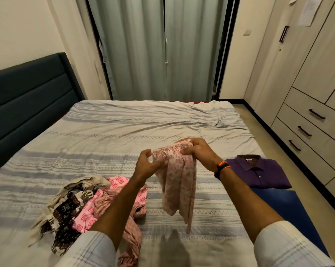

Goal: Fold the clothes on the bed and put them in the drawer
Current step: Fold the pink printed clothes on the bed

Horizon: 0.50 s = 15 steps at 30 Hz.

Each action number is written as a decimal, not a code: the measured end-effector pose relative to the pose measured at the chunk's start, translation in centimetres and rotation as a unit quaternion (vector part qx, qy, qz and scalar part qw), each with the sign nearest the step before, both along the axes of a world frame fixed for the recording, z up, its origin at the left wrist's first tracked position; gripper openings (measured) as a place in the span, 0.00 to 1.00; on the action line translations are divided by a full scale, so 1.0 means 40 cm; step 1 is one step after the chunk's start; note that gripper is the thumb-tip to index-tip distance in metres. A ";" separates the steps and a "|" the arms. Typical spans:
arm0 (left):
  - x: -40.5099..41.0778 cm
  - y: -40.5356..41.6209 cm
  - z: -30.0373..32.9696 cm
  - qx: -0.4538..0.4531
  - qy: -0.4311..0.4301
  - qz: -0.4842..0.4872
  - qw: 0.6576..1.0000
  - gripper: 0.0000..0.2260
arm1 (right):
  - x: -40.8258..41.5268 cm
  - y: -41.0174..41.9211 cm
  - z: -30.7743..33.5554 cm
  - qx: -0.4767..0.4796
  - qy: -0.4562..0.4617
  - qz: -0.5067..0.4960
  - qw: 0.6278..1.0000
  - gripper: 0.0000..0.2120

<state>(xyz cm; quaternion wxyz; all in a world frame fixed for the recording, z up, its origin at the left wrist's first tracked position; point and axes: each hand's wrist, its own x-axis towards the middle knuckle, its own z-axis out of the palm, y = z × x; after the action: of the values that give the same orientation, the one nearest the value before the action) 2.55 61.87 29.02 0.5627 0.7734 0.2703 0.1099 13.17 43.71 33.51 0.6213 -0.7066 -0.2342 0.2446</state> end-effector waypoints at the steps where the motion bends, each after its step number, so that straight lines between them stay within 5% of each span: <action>1: 0.001 0.012 0.004 -0.025 0.006 -0.041 0.999 0.33 | 0.009 -0.010 0.007 0.009 0.007 0.019 1.000 0.13; 5: 0.007 0.017 0.049 -0.033 0.029 -0.129 0.991 0.13 | 0.046 -0.058 -0.005 -0.003 0.006 0.017 1.000 0.16; 8: 0.028 0.015 0.057 -0.014 0.024 -0.100 0.995 0.14 | 0.073 -0.099 -0.037 -0.076 -0.035 -0.014 0.996 0.09; 13: 0.062 0.005 0.040 0.102 0.039 -0.092 0.990 0.16 | 0.109 -0.135 -0.111 -0.184 -0.101 -0.037 0.977 0.25; 15: 0.068 -0.005 0.029 0.159 0.045 -0.087 0.982 0.17 | 0.110 -0.147 -0.132 -0.195 -0.115 -0.061 0.972 0.24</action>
<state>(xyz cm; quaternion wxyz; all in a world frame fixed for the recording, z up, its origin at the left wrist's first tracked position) 5.26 61.67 30.17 0.4273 0.8776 0.2064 0.0674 17.57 37.82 28.22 0.4543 -0.8504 -0.2087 0.1640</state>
